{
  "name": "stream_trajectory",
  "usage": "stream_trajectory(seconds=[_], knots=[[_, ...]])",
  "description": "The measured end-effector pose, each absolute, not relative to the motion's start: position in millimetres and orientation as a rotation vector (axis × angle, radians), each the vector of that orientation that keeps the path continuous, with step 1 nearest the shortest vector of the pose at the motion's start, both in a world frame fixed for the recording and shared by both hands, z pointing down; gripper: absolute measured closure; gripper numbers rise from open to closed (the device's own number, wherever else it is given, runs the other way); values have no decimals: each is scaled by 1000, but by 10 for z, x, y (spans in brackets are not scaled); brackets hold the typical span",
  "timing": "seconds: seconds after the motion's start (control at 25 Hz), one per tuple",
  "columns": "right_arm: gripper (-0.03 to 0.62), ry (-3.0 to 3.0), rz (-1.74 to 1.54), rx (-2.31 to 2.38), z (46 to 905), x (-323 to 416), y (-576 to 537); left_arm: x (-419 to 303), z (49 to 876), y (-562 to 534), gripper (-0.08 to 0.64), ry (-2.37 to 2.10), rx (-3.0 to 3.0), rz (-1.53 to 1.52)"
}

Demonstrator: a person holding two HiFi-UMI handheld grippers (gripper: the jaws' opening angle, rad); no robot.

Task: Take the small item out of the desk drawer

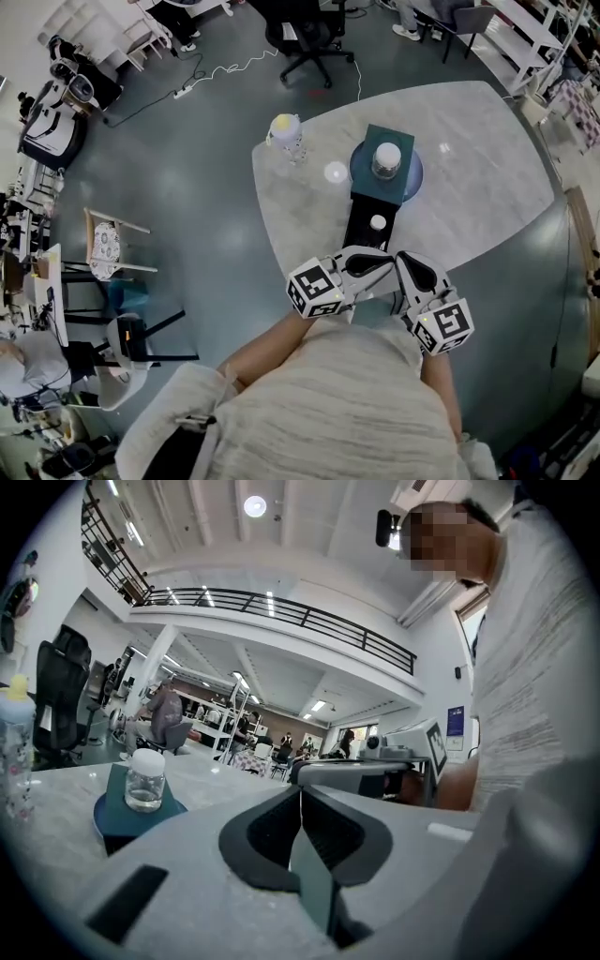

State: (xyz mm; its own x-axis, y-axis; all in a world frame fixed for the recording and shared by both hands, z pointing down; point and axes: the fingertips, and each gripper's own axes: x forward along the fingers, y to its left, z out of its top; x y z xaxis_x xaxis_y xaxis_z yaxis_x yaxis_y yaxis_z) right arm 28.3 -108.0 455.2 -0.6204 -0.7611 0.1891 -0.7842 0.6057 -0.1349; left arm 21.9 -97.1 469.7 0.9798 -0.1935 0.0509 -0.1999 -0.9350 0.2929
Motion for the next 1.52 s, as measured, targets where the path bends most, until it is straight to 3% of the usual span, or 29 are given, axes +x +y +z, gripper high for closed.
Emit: stream_trajectory(seconds=[0.8, 1.52], knots=[[581, -2746, 396, 793, 5035, 704, -1847, 698, 5168, -1731, 543, -645, 2746, 338], [581, -2734, 417, 812, 5156, 893, -1950, 502, 5820, -2051, 543, -648, 2836, 920]])
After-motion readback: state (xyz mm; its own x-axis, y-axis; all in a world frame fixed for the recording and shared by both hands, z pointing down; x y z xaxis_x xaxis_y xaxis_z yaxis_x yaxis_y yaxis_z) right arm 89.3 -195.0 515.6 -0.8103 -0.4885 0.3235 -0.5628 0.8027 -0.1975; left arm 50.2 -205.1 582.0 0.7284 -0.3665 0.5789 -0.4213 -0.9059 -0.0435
